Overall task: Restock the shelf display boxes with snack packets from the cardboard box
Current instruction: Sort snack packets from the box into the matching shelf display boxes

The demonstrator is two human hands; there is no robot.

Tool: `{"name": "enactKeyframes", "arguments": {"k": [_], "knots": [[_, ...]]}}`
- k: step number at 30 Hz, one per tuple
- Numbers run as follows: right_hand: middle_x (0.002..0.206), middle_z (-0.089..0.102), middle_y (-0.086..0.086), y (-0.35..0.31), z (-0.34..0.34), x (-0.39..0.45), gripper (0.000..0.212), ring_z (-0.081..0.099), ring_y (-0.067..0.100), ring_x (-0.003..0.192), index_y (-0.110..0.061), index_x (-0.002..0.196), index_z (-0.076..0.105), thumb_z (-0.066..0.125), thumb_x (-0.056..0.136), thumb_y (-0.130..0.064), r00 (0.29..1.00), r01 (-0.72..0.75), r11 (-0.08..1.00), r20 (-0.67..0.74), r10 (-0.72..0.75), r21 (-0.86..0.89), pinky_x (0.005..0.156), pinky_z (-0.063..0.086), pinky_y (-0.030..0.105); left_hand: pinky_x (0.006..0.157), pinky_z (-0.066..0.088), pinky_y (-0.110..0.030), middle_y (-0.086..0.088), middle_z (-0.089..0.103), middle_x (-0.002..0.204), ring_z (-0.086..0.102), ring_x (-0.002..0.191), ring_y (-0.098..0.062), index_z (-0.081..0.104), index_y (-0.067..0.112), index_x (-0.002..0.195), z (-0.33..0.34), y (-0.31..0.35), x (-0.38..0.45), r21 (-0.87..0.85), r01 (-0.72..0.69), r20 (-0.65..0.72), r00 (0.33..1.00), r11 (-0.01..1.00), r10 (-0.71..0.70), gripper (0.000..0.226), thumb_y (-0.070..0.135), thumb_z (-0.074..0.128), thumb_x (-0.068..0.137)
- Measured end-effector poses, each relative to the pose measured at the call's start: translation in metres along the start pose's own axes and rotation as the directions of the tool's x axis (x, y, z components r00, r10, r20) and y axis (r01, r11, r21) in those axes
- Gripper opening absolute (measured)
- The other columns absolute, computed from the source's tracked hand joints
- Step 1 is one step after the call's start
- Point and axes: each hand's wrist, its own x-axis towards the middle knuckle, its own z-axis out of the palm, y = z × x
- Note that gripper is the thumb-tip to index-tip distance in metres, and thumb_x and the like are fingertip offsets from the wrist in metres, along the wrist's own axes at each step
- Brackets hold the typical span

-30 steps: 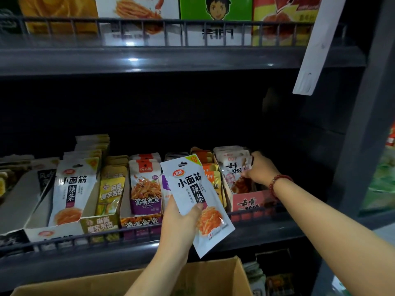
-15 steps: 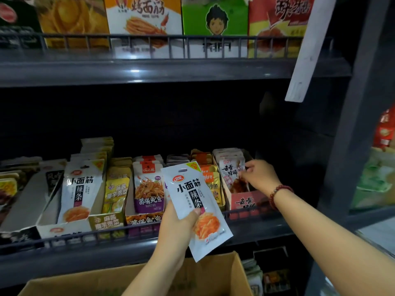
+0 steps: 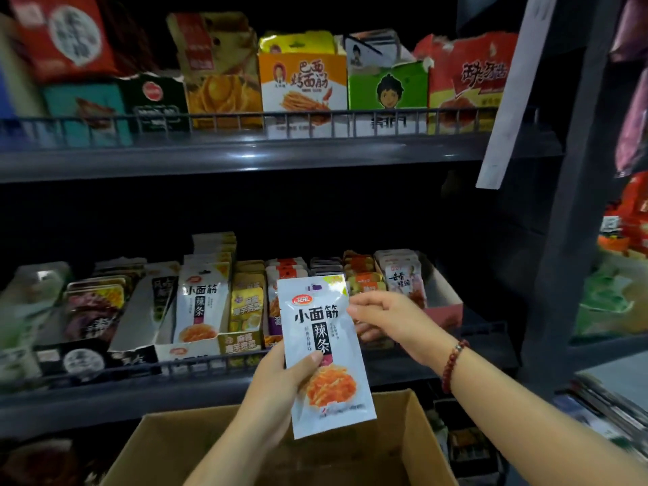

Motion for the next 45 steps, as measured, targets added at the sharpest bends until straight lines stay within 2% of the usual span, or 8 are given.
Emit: {"name": "enactKeyframes", "arguments": {"k": [11,16,22,24,26,32,37,45], "knots": [[0.097,0.072,0.004,-0.022,0.077,0.019,0.007,0.068,0.013,0.086,-0.009,0.097,0.065,0.061,0.091,-0.013,0.992,-0.083,0.996,0.096,0.085,-0.023,0.060,0.050,0.021,0.084,0.058,-0.045,-0.002,0.076,0.098,0.073,0.089,-0.021,0.065,0.016,0.109,-0.070,-0.006,-0.008,0.116,0.010,-0.066,0.998,0.993,-0.002,0.032,0.014,0.077,0.080],[0.086,0.071,-0.003,-0.036,0.107,0.044,0.005,0.064,0.002,0.068,-0.014,0.089,0.065,0.061,0.092,-0.014,0.997,-0.053,0.998,0.051,0.054,-0.031,0.054,0.047,0.016,0.076,0.057,-0.024,0.008,0.068,0.109,0.066,0.095,-0.007,0.057,0.025,0.111,-0.102,-0.007,0.009,0.268,-0.134,-0.195,0.962,0.954,0.190,0.028,0.025,0.070,0.086],[0.100,0.068,-0.001,-0.057,0.142,0.118,0.011,0.064,0.010,0.089,-0.015,0.104,0.060,0.058,0.094,-0.016,0.991,0.003,0.997,-0.130,0.008,0.081,0.066,0.049,0.020,0.116,0.023,-0.031,0.004,0.033,0.153,0.028,0.142,-0.012,0.030,0.019,0.149,-0.163,-0.017,0.042,0.884,-0.236,-0.068,0.789,0.403,0.611,0.052,0.028,0.044,0.100],[0.103,0.067,0.001,-0.064,0.155,0.145,0.017,0.063,0.010,0.085,-0.013,0.111,0.059,0.058,0.094,-0.016,0.985,0.030,0.993,-0.173,-0.010,0.111,0.068,0.051,0.022,0.117,0.017,-0.039,-0.003,0.027,0.158,0.024,0.146,-0.020,0.030,0.014,0.150,-0.182,-0.022,0.057,0.981,-0.148,0.035,0.779,0.128,0.626,0.057,0.033,0.036,0.096],[0.110,0.067,0.005,-0.070,0.169,0.169,0.027,0.065,0.016,0.093,-0.013,0.119,0.059,0.060,0.092,-0.016,0.977,0.047,0.992,-0.213,-0.021,0.117,0.082,0.055,0.032,0.110,0.024,-0.047,-0.011,0.038,0.152,0.037,0.140,-0.028,0.039,0.010,0.146,-0.197,-0.030,0.068,0.993,-0.119,0.084,0.779,0.016,0.622,0.065,0.035,0.042,0.086],[0.111,0.066,0.007,-0.069,0.209,0.201,0.030,0.064,0.023,0.095,-0.014,0.122,0.058,0.058,0.093,-0.020,0.955,0.096,0.974,-0.257,-0.148,-0.206,0.081,0.055,0.036,0.116,0.014,-0.040,-0.012,0.043,0.148,0.033,0.139,-0.026,0.040,0.012,0.144,-0.214,-0.047,0.081,0.988,-0.096,0.151,0.742,-0.119,0.654,0.079,0.035,0.060,0.071],[0.111,0.062,0.006,-0.039,0.227,0.200,0.036,0.059,0.016,0.085,-0.010,0.121,0.058,0.064,0.087,-0.019,0.990,0.025,0.839,-0.103,-0.097,-0.544,0.056,0.043,0.018,0.103,0.034,-0.048,-0.009,0.059,0.136,0.056,0.125,-0.027,0.056,0.015,0.135,-0.214,-0.049,0.084,0.985,-0.077,0.160,0.728,-0.153,0.666,0.070,0.035,0.060,0.068],[0.136,0.047,0.006,-0.031,0.232,0.214,0.093,0.050,0.024,0.121,-0.016,0.146,0.023,0.079,0.072,-0.013,0.991,-0.013,0.942,-0.128,-0.032,-0.335,0.088,0.047,0.028,0.102,0.034,-0.050,-0.005,0.065,0.128,0.062,0.118,-0.024,0.061,0.017,0.130,-0.214,-0.049,0.086,0.985,-0.064,0.159,0.699,-0.161,0.697,0.066,0.033,0.061,0.065]]}}
